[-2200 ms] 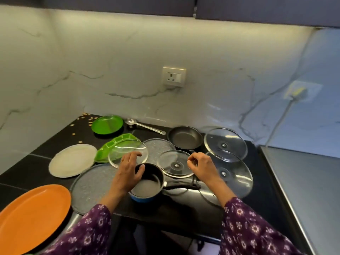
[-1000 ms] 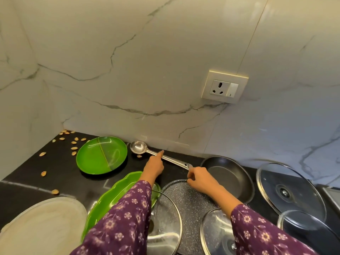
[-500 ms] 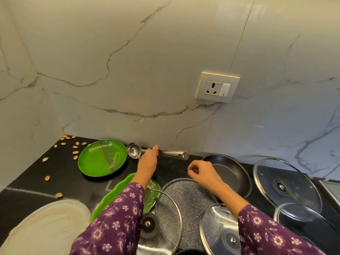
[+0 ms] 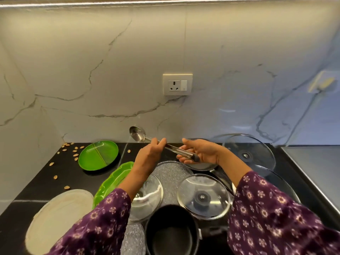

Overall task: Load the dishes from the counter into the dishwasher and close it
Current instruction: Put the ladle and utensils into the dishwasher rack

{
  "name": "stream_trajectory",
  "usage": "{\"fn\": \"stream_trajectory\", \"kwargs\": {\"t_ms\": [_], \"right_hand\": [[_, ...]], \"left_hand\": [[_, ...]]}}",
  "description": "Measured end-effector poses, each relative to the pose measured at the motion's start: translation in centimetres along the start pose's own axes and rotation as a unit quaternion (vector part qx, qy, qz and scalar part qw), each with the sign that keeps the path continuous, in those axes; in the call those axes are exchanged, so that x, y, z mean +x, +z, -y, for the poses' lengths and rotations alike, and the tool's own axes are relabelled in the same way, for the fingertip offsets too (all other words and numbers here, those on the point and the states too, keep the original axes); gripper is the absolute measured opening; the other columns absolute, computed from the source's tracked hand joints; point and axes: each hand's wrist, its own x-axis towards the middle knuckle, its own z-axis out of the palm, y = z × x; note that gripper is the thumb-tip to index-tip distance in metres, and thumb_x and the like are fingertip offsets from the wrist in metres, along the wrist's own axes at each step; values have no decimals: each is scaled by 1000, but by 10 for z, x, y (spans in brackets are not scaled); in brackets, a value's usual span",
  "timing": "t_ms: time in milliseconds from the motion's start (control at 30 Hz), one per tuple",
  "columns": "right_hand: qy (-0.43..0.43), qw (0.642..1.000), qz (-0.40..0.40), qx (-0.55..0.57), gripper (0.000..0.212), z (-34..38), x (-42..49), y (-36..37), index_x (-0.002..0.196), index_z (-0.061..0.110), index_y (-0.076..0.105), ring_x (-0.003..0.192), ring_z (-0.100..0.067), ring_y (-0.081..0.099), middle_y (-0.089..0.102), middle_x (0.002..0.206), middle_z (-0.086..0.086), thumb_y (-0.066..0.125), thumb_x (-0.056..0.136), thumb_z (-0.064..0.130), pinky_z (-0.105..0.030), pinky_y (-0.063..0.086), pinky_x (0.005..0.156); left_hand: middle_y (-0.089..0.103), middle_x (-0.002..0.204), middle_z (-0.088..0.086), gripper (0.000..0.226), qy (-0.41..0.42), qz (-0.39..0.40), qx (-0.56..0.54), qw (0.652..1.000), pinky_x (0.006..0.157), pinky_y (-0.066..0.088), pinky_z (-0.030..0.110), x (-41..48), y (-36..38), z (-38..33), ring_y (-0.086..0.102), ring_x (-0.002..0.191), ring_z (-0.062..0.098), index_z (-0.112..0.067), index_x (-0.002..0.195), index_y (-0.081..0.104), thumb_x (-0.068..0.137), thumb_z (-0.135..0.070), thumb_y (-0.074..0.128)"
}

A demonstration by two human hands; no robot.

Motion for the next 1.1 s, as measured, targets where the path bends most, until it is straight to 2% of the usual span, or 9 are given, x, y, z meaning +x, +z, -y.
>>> {"fn": "stream_trajectory", "kwargs": {"t_ms": [100, 233, 333, 467, 567, 633, 733, 967, 1100], "right_hand": [[-14, 999, 29, -28, 37, -8, -42, -12, 111, -7, 59, 83, -23, 67, 67, 98, -22, 55, 93, 25, -29, 58, 74], [-15, 998, -36, -56, 25, -34, -101, -39, 103, -8, 62, 59, -11, 62, 69, 72, -8, 57, 92, 14, -19, 54, 55], [-14, 995, -98, -20, 20, -63, -143, -69, 93, -1, 66, 57, -7, 53, 66, 79, -8, 58, 92, 17, -14, 44, 46], [-44, 979, -195, 29, 18, -113, -218, -109, 91, 2, 67, 57, -6, 46, 64, 80, -7, 59, 91, 18, -12, 40, 45], [-79, 956, -282, 0, 20, -156, -287, -137, 92, 0, 70, 54, -4, 50, 67, 74, -4, 65, 87, 19, -13, 42, 49], [-86, 935, -345, -16, 18, -186, -328, -159, 91, 4, 72, 56, -5, 51, 68, 73, -2, 67, 84, 20, -16, 42, 53], [-103, 891, -443, -7, 16, -237, -395, -198, 93, 0, 71, 55, -9, 51, 64, 70, -6, 69, 82, 11, -17, 42, 51], [-55, 765, -634, -99, 16, -381, -547, -264, 90, 25, 71, 51, 6, 53, 63, 65, 10, 76, 77, 18, -12, 44, 55], [-8, 698, -707, -114, 23, -471, -611, -277, 96, 26, 73, 64, -2, 56, 66, 74, 8, 78, 74, 23, -12, 43, 60]], "left_hand": [[56, 75, 13, 29, 82, -1, 21, 996, 38, 41, 31, -3, -18, -52, 60, 49, 32, -7, 103, 59, 77, 3, 66], [58, 76, 13, 36, 162, -19, 21, 986, 35, 39, 29, -3, -23, -127, 61, 48, 31, -6, 103, 61, 70, 3, 72], [55, 74, 12, 36, 212, -24, 7, 977, 31, 34, 26, -6, -17, -185, 58, 43, 30, -6, 98, 61, 66, 2, 74], [53, 72, 9, 44, 261, -20, -39, 964, 29, 34, 26, -16, -8, -273, 56, 41, 29, -12, 99, 48, 66, -2, 76], [59, 94, 11, 46, 261, 21, -104, 960, 45, 45, 37, -30, 3, -349, 66, 68, 35, -12, 125, 46, 84, -11, 65], [59, 115, 14, 58, 230, 55, -154, 959, 61, 48, 42, -40, 11, -397, 64, 88, 39, -16, 148, 26, 95, -20, 51], [59, 117, 17, 68, 198, 61, -242, 948, 65, 49, 46, -59, 23, -469, 63, 89, 40, -18, 151, 10, 96, -29, 49], [60, 107, 11, 59, 285, 85, -293, 909, 56, 54, 39, -112, 57, -621, 65, 79, 28, -8, 139, 33, 93, -40, 52], [60, 107, 15, 54, 353, 106, -293, 882, 62, 56, 40, -131, 87, -690, 63, 88, 31, -3, 131, 39, 90, -33, 57]]}}
